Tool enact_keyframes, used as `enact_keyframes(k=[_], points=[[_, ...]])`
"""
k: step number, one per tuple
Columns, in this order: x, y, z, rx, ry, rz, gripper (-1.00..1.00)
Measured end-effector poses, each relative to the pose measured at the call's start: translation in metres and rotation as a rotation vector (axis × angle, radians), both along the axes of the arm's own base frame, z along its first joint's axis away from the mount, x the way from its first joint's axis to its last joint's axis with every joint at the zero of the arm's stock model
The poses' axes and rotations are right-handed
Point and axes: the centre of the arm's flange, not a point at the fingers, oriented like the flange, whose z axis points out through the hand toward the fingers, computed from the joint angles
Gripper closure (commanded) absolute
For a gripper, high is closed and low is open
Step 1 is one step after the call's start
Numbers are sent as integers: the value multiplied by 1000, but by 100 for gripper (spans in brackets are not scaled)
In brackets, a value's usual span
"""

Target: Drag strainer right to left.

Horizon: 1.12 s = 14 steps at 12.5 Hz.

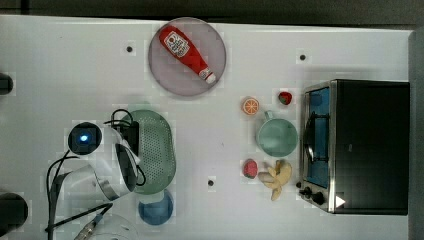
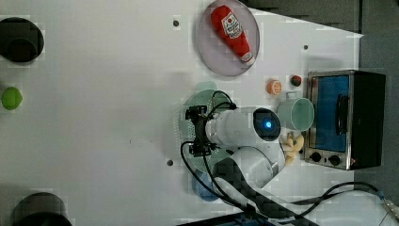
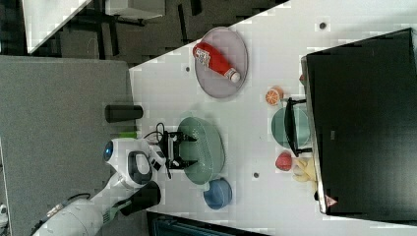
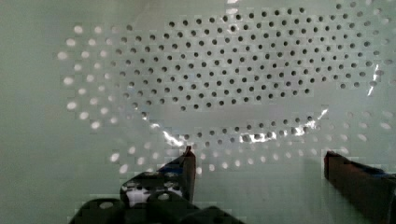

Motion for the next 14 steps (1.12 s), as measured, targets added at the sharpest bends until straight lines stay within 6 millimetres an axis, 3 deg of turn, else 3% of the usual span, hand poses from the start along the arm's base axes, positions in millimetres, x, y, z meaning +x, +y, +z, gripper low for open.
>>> enact_keyframes(k=[2, 5, 10, 14], points=[[4, 17, -2, 19, -3, -1, -100], [16, 59, -1, 68, -22, 1, -100], [7, 113, 12, 134, -25, -34, -100], [8, 133, 15, 114, -46, -26, -100]])
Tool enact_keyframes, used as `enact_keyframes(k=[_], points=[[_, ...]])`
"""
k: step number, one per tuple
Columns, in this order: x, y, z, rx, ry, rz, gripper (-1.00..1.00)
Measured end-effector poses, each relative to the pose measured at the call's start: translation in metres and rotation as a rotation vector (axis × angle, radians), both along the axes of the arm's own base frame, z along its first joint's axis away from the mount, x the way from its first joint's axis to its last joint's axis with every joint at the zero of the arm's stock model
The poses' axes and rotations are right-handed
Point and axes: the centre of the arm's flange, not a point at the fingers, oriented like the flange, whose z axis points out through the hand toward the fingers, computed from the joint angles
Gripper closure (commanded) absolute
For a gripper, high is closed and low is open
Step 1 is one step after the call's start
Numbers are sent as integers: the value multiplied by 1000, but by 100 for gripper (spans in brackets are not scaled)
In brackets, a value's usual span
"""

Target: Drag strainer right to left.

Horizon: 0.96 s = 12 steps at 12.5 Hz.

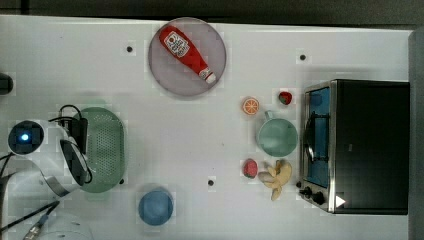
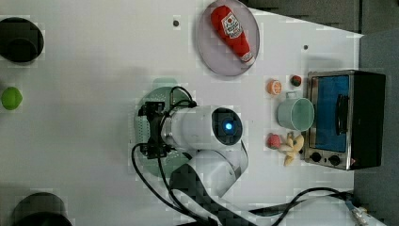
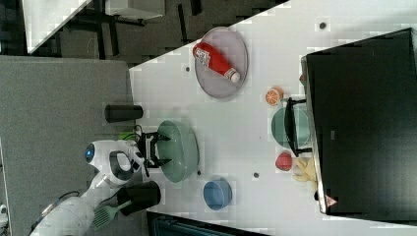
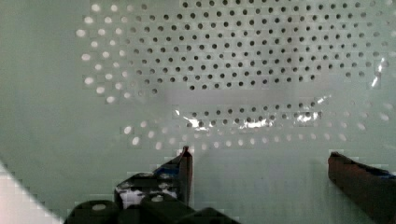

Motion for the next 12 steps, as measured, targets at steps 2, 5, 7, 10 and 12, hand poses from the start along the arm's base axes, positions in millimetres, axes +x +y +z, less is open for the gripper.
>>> enact_keyframes(k=[2, 5, 7, 10, 12], points=[[1, 16, -3, 8, -12, 9, -100], [3, 38, 0, 45, -31, 3, -100], [-6, 36, 3, 8, 12, 43, -100], [-5, 8, 35, -85, 106, 222, -100], [8, -36, 82, -160, 105, 354, -100]])
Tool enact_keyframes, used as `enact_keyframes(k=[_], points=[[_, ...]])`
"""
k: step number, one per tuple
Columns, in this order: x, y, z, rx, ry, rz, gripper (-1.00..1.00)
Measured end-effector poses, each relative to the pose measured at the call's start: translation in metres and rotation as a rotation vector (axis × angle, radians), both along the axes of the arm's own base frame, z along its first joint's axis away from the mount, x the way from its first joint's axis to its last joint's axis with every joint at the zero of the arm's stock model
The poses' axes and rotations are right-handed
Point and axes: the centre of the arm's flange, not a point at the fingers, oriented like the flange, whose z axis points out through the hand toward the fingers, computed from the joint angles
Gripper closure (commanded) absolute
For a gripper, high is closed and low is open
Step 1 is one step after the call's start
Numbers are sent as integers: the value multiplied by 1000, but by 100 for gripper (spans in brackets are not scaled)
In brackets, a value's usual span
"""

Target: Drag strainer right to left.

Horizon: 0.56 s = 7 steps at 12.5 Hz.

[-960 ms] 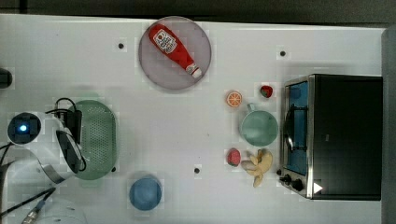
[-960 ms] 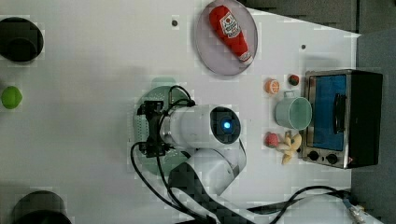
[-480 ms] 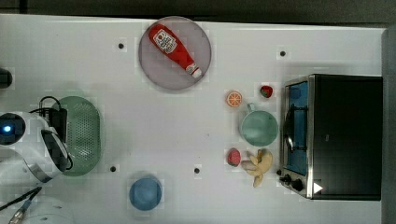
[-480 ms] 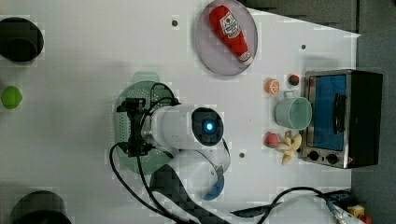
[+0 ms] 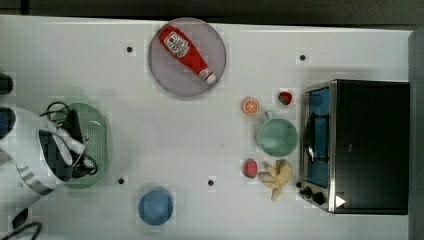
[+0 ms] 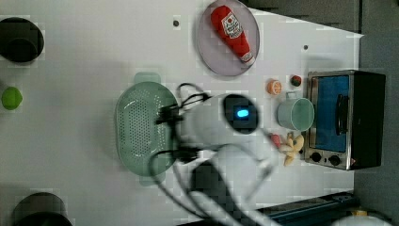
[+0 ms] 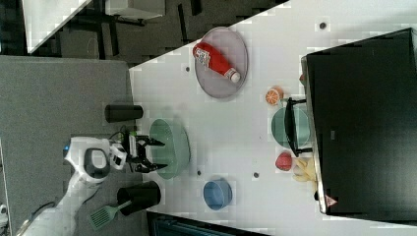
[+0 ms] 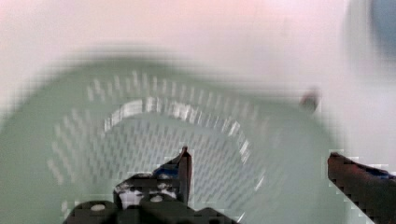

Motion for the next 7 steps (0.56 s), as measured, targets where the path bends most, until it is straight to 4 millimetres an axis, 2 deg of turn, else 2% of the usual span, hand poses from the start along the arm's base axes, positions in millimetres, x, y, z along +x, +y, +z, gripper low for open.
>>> enact_keyframes(k=[1, 3, 4, 6, 7], points=[[12, -27, 33, -4, 0, 27, -100], [44, -90, 120, -4, -56, 101, -100], [53, -133, 168, -20, -77, 127, -100], [64, -233, 271, 6, -184, 168, -100], [61, -286, 311, 11, -224, 188, -100]])
